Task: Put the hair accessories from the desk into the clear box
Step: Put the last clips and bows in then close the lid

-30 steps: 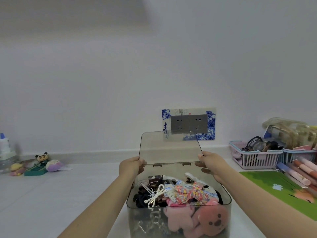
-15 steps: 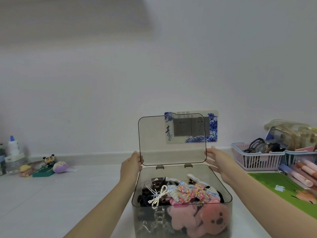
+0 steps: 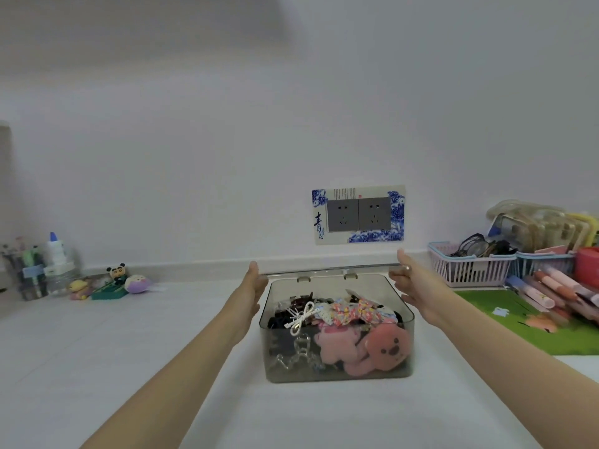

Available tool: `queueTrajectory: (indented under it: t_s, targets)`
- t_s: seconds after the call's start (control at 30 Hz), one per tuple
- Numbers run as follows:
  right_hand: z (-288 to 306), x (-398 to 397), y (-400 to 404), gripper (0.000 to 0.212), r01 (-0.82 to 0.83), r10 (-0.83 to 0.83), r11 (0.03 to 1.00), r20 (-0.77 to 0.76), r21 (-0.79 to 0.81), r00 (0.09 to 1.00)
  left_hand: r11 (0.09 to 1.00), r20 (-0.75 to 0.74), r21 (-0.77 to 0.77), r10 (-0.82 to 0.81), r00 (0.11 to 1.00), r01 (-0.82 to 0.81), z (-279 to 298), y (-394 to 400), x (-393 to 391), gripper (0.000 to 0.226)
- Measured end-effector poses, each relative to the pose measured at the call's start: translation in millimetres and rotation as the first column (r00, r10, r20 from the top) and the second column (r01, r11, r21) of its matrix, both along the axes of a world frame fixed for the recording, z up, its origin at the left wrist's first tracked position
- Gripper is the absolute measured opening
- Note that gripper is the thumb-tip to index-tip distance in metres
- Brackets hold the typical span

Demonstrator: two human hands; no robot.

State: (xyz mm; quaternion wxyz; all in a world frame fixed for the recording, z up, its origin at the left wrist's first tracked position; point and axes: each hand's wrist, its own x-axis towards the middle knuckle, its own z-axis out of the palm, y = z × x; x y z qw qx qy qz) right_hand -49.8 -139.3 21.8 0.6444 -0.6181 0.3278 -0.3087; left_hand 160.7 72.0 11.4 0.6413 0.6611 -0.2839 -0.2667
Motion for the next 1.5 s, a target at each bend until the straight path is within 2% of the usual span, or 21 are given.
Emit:
queueTrajectory:
  t_s: [0.07, 0.17, 0.3, 0.37, 0.47, 0.63, 0.7, 0.9, 1.03, 1.07, 1.17, 1.23, 1.37, 1.5]
  targets:
    - [-7, -4, 3, 0.053, -0.024, 0.024, 1.0, 0.032, 0.014, 0.999, 1.0, 0.009, 0.011, -0.018, 1.0, 0.018, -7, 4, -3, 0.073]
    - [-17, -10, 4, 0.057, -0.097, 0.096, 0.995, 0.031, 0.037, 0.995, 0.999, 0.029, 0.03, -0.04, 0.999, 0.039, -18, 7, -2, 0.086]
    - [-26, -15, 10, 0.039, -0.141, 0.141, 0.99, 0.025, 0.012, 0.99, 0.996, 0.105, 0.079, -0.047, 0.993, 0.039, -28, 7, 2, 0.057]
    - [-27, -16, 15, 0.035, -0.138, 0.138, 0.99, 0.011, -0.037, 0.99, 0.993, 0.157, 0.072, -0.106, 0.982, 0.096, -29, 7, -1, 0.044]
    - [-28, -14, 14, 0.052, -0.137, 0.137, 0.989, 0.003, -0.049, 0.991, 0.981, 0.123, 0.069, -0.189, 0.974, 0.182, -30, 7, 2, 0.017]
    - [-26, -1, 3, 0.057, -0.112, 0.109, 0.992, -0.071, -0.049, 0.992, 0.983, 0.061, 0.045, -0.181, 0.982, 0.178, -29, -10, 18, 0.018]
    - [-25, 12, -9, 0.057, -0.105, 0.101, 0.993, -0.075, -0.052, 0.992, 0.98, 0.051, 0.043, -0.196, 0.979, 0.194, -26, -24, 30, 0.011]
    - [-26, 56, -59, 0.048, -0.095, 0.09, 0.993, -0.075, -0.066, 0.993, 0.969, 0.033, 0.044, -0.244, 0.969, 0.243, -26, -75, 78, 0.026]
    - [-31, 92, -96, 0.013, -0.123, 0.119, 0.99, -0.069, -0.068, 0.991, 0.96, 0.035, 0.052, -0.278, 0.96, 0.276, -28, -108, 118, 0.032]
    - [-31, 99, -101, 0.012, -0.127, 0.123, 0.99, -0.07, -0.057, 0.99, 0.955, 0.033, 0.064, -0.291, 0.956, 0.288, -27, -114, 124, 0.034]
    - [-29, 113, -111, 0.04, -0.11, 0.111, 0.994, -0.052, 0.009, 0.992, 0.965, -0.035, 0.08, -0.246, 0.969, 0.248, -22, -129, 136, 0.031]
    - [-30, 116, -111, 0.05, -0.115, 0.117, 0.993, -0.052, 0.035, 0.992, 0.967, -0.056, 0.116, -0.223, 0.973, 0.228, -21, -133, 138, 0.046]
    - [-11, 118, -113, 0.05, -0.146, 0.158, 0.984, -0.123, 0.099, 0.98, 0.937, -0.121, 0.248, -0.222, 0.967, 0.246, 2, -135, 138, 0.061]
    - [9, 120, -109, 0.054, -0.087, 0.12, 0.989, -0.302, 0.12, 0.946, 0.888, -0.147, 0.384, -0.21, 0.966, 0.252, 20, -134, 131, 0.068]
